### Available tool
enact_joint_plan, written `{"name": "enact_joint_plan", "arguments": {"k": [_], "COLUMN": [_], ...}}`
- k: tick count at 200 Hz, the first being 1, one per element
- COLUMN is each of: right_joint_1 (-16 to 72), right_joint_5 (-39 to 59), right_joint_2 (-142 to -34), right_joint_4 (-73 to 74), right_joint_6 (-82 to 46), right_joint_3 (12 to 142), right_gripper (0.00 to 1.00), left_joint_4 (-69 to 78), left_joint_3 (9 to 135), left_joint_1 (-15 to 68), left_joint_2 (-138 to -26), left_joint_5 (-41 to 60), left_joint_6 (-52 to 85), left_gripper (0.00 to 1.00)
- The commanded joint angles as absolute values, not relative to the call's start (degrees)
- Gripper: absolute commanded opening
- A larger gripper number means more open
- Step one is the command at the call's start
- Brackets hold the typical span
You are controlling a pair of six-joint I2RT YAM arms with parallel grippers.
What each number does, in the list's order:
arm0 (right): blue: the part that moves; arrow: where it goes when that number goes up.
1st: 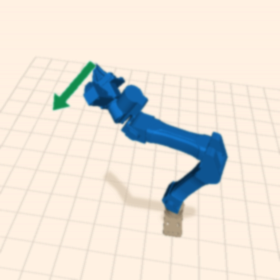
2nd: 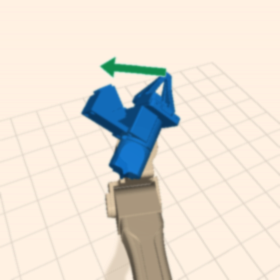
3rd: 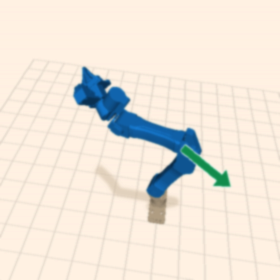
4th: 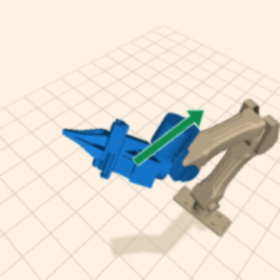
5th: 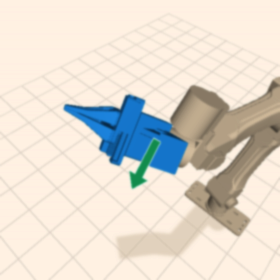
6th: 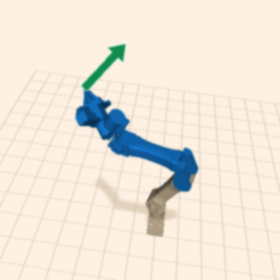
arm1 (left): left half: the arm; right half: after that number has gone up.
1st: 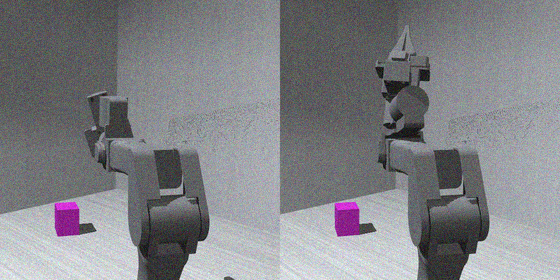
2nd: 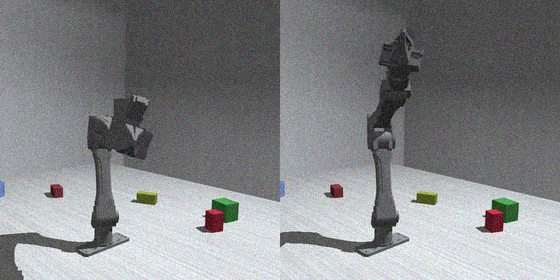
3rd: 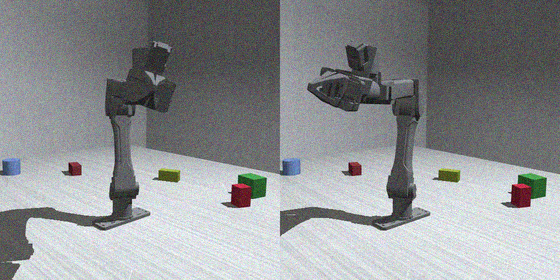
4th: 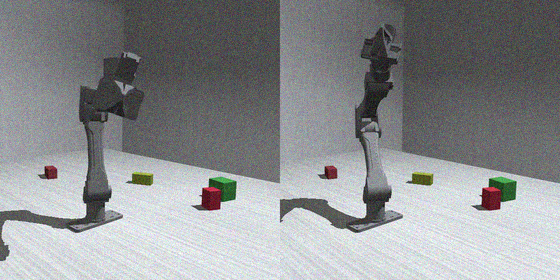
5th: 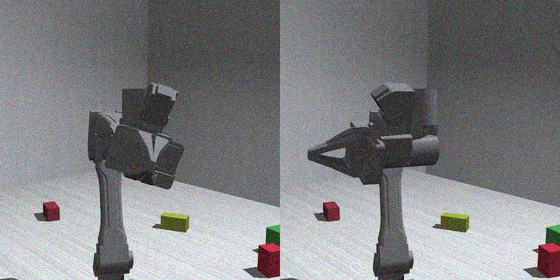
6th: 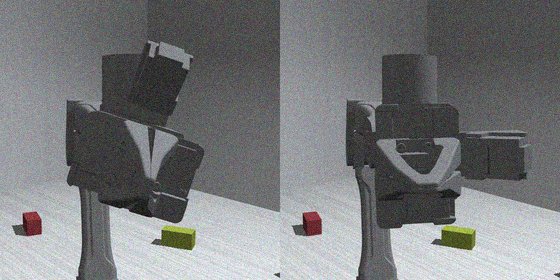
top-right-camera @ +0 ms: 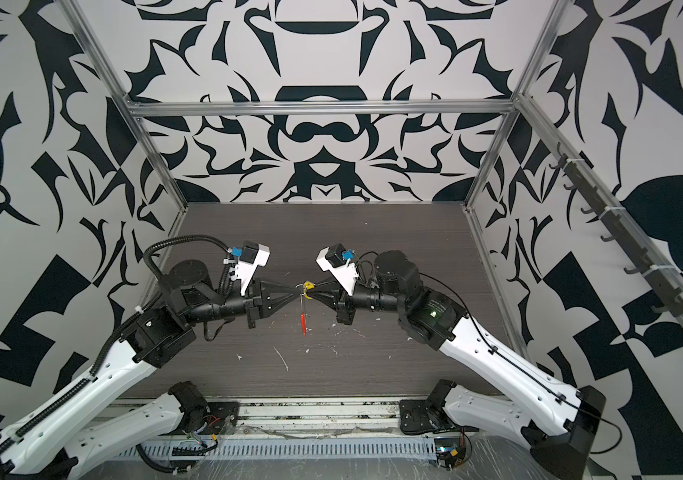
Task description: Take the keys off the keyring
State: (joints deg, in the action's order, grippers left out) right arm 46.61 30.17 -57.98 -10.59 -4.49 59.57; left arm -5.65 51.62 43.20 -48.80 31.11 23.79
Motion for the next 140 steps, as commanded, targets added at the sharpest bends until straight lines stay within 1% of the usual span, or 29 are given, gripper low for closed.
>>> {"name": "enact_joint_plan", "arguments": {"k": [1, 140], "right_joint_1": [46.76, 46.78], "right_joint_5": [29.8, 27.64], "right_joint_2": [-57.66, -56.43], "right_joint_4": [-10.04, -13.98], "right_joint_6": [-3.4, -0.68], "right_joint_3": [62.77, 65.31], "right_gripper": [0.0, 0.0], "left_joint_4": [-5.84, -8.88], "left_joint_3": [52.03, 53.44], "left_joint_1": [43.42, 43.34], "left_joint_2": [-47.81, -47.93], "left_joint_5": [32.17, 33.32], "left_joint_6": [23.29, 25.14], "left_gripper": [0.0, 0.0]}}
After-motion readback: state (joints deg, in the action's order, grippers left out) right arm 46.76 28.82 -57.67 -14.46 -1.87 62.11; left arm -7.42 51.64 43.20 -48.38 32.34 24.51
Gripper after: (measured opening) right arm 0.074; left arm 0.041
